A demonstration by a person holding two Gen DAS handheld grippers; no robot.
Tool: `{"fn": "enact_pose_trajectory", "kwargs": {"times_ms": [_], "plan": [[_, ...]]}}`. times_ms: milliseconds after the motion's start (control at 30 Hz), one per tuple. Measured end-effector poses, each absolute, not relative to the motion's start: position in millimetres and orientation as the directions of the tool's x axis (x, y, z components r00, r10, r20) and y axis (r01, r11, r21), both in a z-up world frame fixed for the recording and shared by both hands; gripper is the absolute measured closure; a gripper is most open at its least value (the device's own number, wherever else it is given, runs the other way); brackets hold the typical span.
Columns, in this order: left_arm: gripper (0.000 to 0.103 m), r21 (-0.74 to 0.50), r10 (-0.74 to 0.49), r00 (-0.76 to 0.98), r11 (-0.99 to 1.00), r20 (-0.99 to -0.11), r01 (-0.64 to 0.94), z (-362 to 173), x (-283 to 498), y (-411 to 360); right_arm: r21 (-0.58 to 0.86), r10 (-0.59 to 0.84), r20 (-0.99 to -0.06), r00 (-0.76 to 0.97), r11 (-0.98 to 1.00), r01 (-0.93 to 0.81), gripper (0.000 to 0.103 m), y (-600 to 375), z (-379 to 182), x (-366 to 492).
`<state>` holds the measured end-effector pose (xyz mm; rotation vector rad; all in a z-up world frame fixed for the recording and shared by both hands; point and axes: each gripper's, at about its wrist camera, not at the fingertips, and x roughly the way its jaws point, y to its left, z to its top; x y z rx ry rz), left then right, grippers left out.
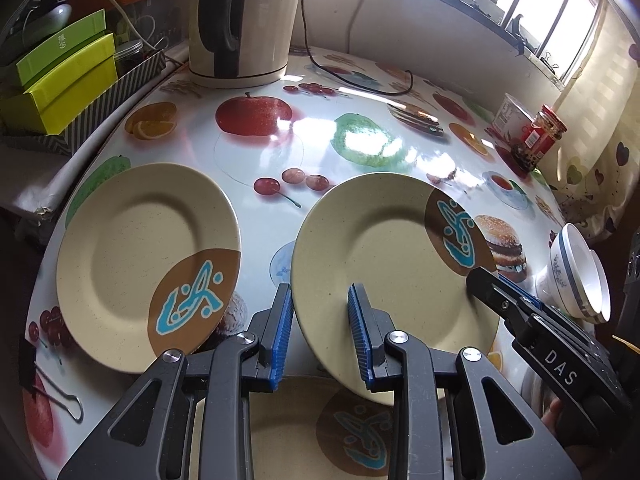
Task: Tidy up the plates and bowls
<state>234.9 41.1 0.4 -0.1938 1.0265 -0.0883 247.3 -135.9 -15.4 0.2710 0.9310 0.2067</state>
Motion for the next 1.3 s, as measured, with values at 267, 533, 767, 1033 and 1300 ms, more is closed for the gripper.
{"fn": "enact_pose_trajectory", "kwargs": {"times_ms": [267,533,767,1033,1300], "plan": [[0.074,-0.208,-0.167,0.535,0.978,-0.828,-0.017,13.1,216.7,44.4,0.323,0.306,-0.744,0.593,0.943,-0.081,0.081,-134.0,-2.5,231.7],[0.074,-0.206,-0.163,0.553,0.978,-0.817,-0.016,21.7,193.5,49.4,0.323,0.319,-0.732,0.603,0.941,-0.105,0.081,-129.1,7.9,210.0],[0.073,-0.207,-0.157,0.56,0.978,-0.813,-0.026,22.7,171.1,55.6,0.317,0.326,-0.727,0.605,0.94,-0.126,0.081,-122.5,10.8,187.6],[0.074,-0.207,-0.149,0.563,0.978,-0.813,-0.04,18.3,143.7,64.6,0.309,0.336,-0.73,0.595,0.939,-0.151,0.081,-112.6,8.1,166.6],[0.073,-0.207,-0.136,0.558,0.976,-0.819,-0.065,10.5,122.9,74.2,0.3,0.347,-0.739,0.578,0.937,-0.178,0.081,-101.2,1.4,150.2]]}}
